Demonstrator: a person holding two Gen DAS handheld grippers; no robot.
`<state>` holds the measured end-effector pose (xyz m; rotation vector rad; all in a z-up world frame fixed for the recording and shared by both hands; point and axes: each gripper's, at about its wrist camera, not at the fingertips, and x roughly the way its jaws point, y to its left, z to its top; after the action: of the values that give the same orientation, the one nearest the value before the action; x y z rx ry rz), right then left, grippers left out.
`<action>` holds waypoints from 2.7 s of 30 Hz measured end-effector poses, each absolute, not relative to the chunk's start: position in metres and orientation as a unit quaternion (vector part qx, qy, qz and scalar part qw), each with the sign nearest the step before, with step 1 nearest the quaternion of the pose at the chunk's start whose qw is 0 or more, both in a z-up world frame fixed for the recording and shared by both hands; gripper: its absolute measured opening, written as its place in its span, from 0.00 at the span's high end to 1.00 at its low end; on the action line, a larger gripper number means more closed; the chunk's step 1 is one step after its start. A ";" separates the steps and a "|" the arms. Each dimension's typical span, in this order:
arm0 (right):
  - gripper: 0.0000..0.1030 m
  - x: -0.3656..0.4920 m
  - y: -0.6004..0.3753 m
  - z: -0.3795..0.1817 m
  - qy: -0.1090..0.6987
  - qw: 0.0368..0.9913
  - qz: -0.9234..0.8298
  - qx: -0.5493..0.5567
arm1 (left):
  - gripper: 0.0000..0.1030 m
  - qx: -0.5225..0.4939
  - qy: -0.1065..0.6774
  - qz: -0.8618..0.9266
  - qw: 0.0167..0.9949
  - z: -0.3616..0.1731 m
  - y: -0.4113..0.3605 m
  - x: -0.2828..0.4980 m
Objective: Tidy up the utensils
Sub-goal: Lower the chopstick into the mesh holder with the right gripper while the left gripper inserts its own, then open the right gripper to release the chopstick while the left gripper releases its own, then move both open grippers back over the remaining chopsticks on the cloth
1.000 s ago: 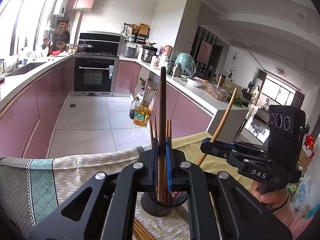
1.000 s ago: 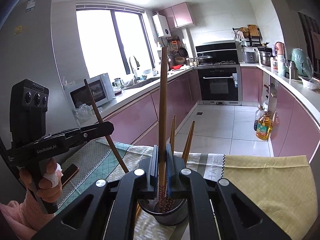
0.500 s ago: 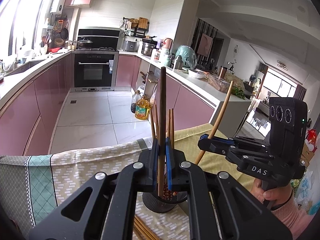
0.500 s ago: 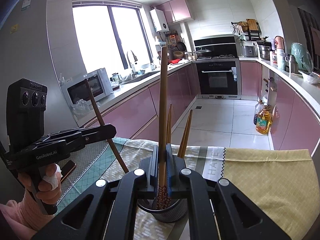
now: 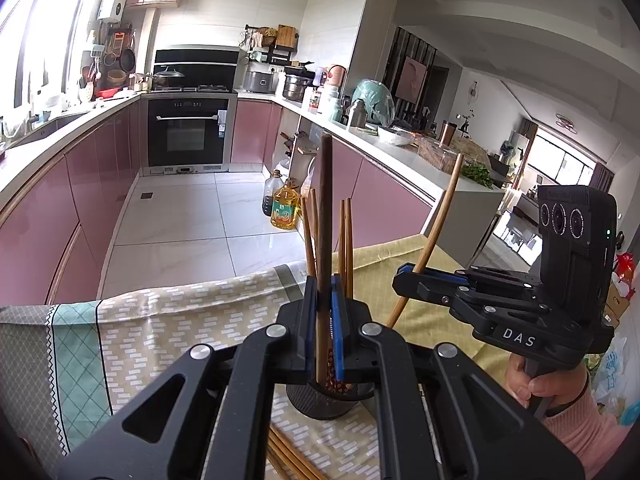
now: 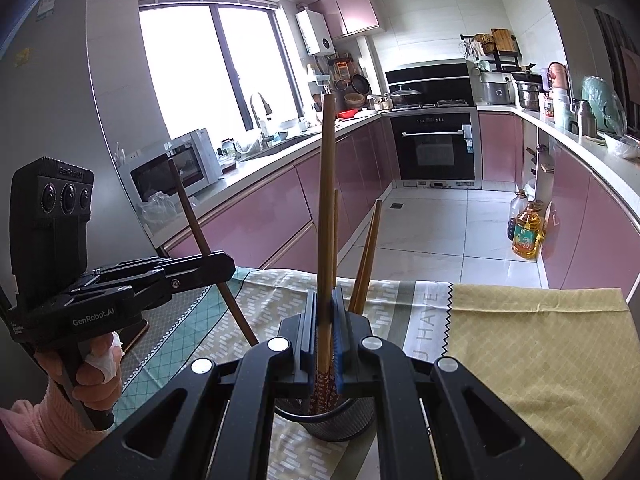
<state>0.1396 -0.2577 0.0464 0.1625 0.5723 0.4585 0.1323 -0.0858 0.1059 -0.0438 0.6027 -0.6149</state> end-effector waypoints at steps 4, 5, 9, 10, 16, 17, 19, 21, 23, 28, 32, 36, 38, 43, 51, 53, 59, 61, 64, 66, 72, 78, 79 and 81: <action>0.94 0.142 -0.256 0.044 0.284 0.929 0.224 0.078 | 0.93 -0.019 0.295 -0.298 0.908 0.105 -0.085 0.134; 0.94 0.143 -0.256 0.044 0.285 0.929 0.224 0.078 | 0.93 -0.018 0.296 -0.298 0.907 0.105 -0.085 0.135; 0.94 0.144 -0.257 0.042 0.288 0.928 0.224 0.079 | 0.93 -0.017 0.299 -0.297 0.907 0.103 -0.087 0.137; 0.94 0.144 -0.257 0.042 0.288 0.928 0.224 0.079 | 0.93 -0.017 0.300 -0.296 0.907 0.102 -0.087 0.137; 0.94 0.145 -0.259 0.040 0.291 0.927 0.223 0.080 | 0.93 -0.016 0.304 -0.296 0.906 0.099 -0.088 0.140; 0.94 0.145 -0.259 0.040 0.291 0.927 0.222 0.080 | 0.93 -0.016 0.304 -0.296 0.906 0.098 -0.088 0.141; 0.94 0.146 -0.258 0.039 0.292 0.927 0.222 0.080 | 0.93 -0.016 0.304 -0.296 0.905 0.098 -0.088 0.141; 0.94 0.146 -0.258 0.037 0.293 0.926 0.222 0.081 | 0.93 -0.016 0.305 -0.296 0.905 0.097 -0.088 0.142; 0.94 0.146 -0.258 0.037 0.294 0.926 0.223 0.081 | 0.93 -0.016 0.306 -0.295 0.905 0.096 -0.089 0.142; 0.94 0.147 -0.258 0.036 0.296 0.925 0.225 0.080 | 0.93 -0.014 0.310 -0.294 0.904 0.093 -0.090 0.143; 0.94 0.148 -0.257 0.033 0.302 0.923 0.227 0.078 | 0.93 -0.010 0.314 -0.295 0.902 0.089 -0.092 0.145; 0.94 0.151 -0.254 0.030 0.310 0.919 0.230 0.076 | 0.93 -0.006 0.318 -0.296 0.901 0.084 -0.096 0.148; 0.94 0.152 -0.253 0.028 0.313 0.918 0.230 0.077 | 0.93 -0.004 0.319 -0.298 0.900 0.084 -0.098 0.150; 0.92 0.160 -0.253 0.026 0.319 0.916 0.229 0.083 | 0.93 0.007 0.325 -0.295 0.898 0.078 -0.106 0.158; 0.92 0.162 -0.256 0.023 0.322 0.916 0.224 0.090 | 0.93 0.010 0.344 -0.289 0.893 0.059 -0.116 0.175; 0.92 0.161 -0.257 0.022 0.320 0.917 0.222 0.092 | 0.93 0.008 0.343 -0.288 0.894 0.055 -0.114 0.177; 0.79 0.158 -0.264 0.023 0.313 0.920 0.212 0.099 | 0.86 -0.005 0.330 -0.275 0.903 0.053 -0.101 0.172; 0.78 0.158 -0.267 0.023 0.311 0.921 0.211 0.101 | 0.79 -0.007 0.322 -0.268 0.908 0.052 -0.094 0.166; 0.76 0.156 -0.269 0.025 0.308 0.923 0.209 0.103 | 0.72 -0.011 0.311 -0.257 0.915 0.053 -0.084 0.160; 0.74 0.155 -0.271 0.026 0.307 0.923 0.207 0.104 | 0.71 -0.015 0.307 -0.254 0.917 0.052 -0.075 0.157; 0.74 0.140 -0.271 0.031 0.296 0.926 0.211 0.098 | 0.66 -0.023 0.297 -0.235 0.925 0.051 -0.052 0.142; 0.69 0.109 -0.262 0.042 0.276 0.927 0.241 0.082 | 0.59 -0.013 0.295 -0.216 0.931 0.042 -0.031 0.118; 0.68 0.102 -0.259 0.042 0.275 0.925 0.249 0.077 | 0.58 -0.009 0.297 -0.212 0.931 0.038 -0.029 0.114; 0.67 0.092 -0.254 0.041 0.275 0.922 0.262 0.070 | 0.58 -0.006 0.304 -0.209 0.929 0.030 -0.025 0.105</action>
<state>0.0915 -0.2541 0.0410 0.1430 0.5654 0.5375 0.1053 -0.0253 0.0300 -0.0114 0.6232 -0.4290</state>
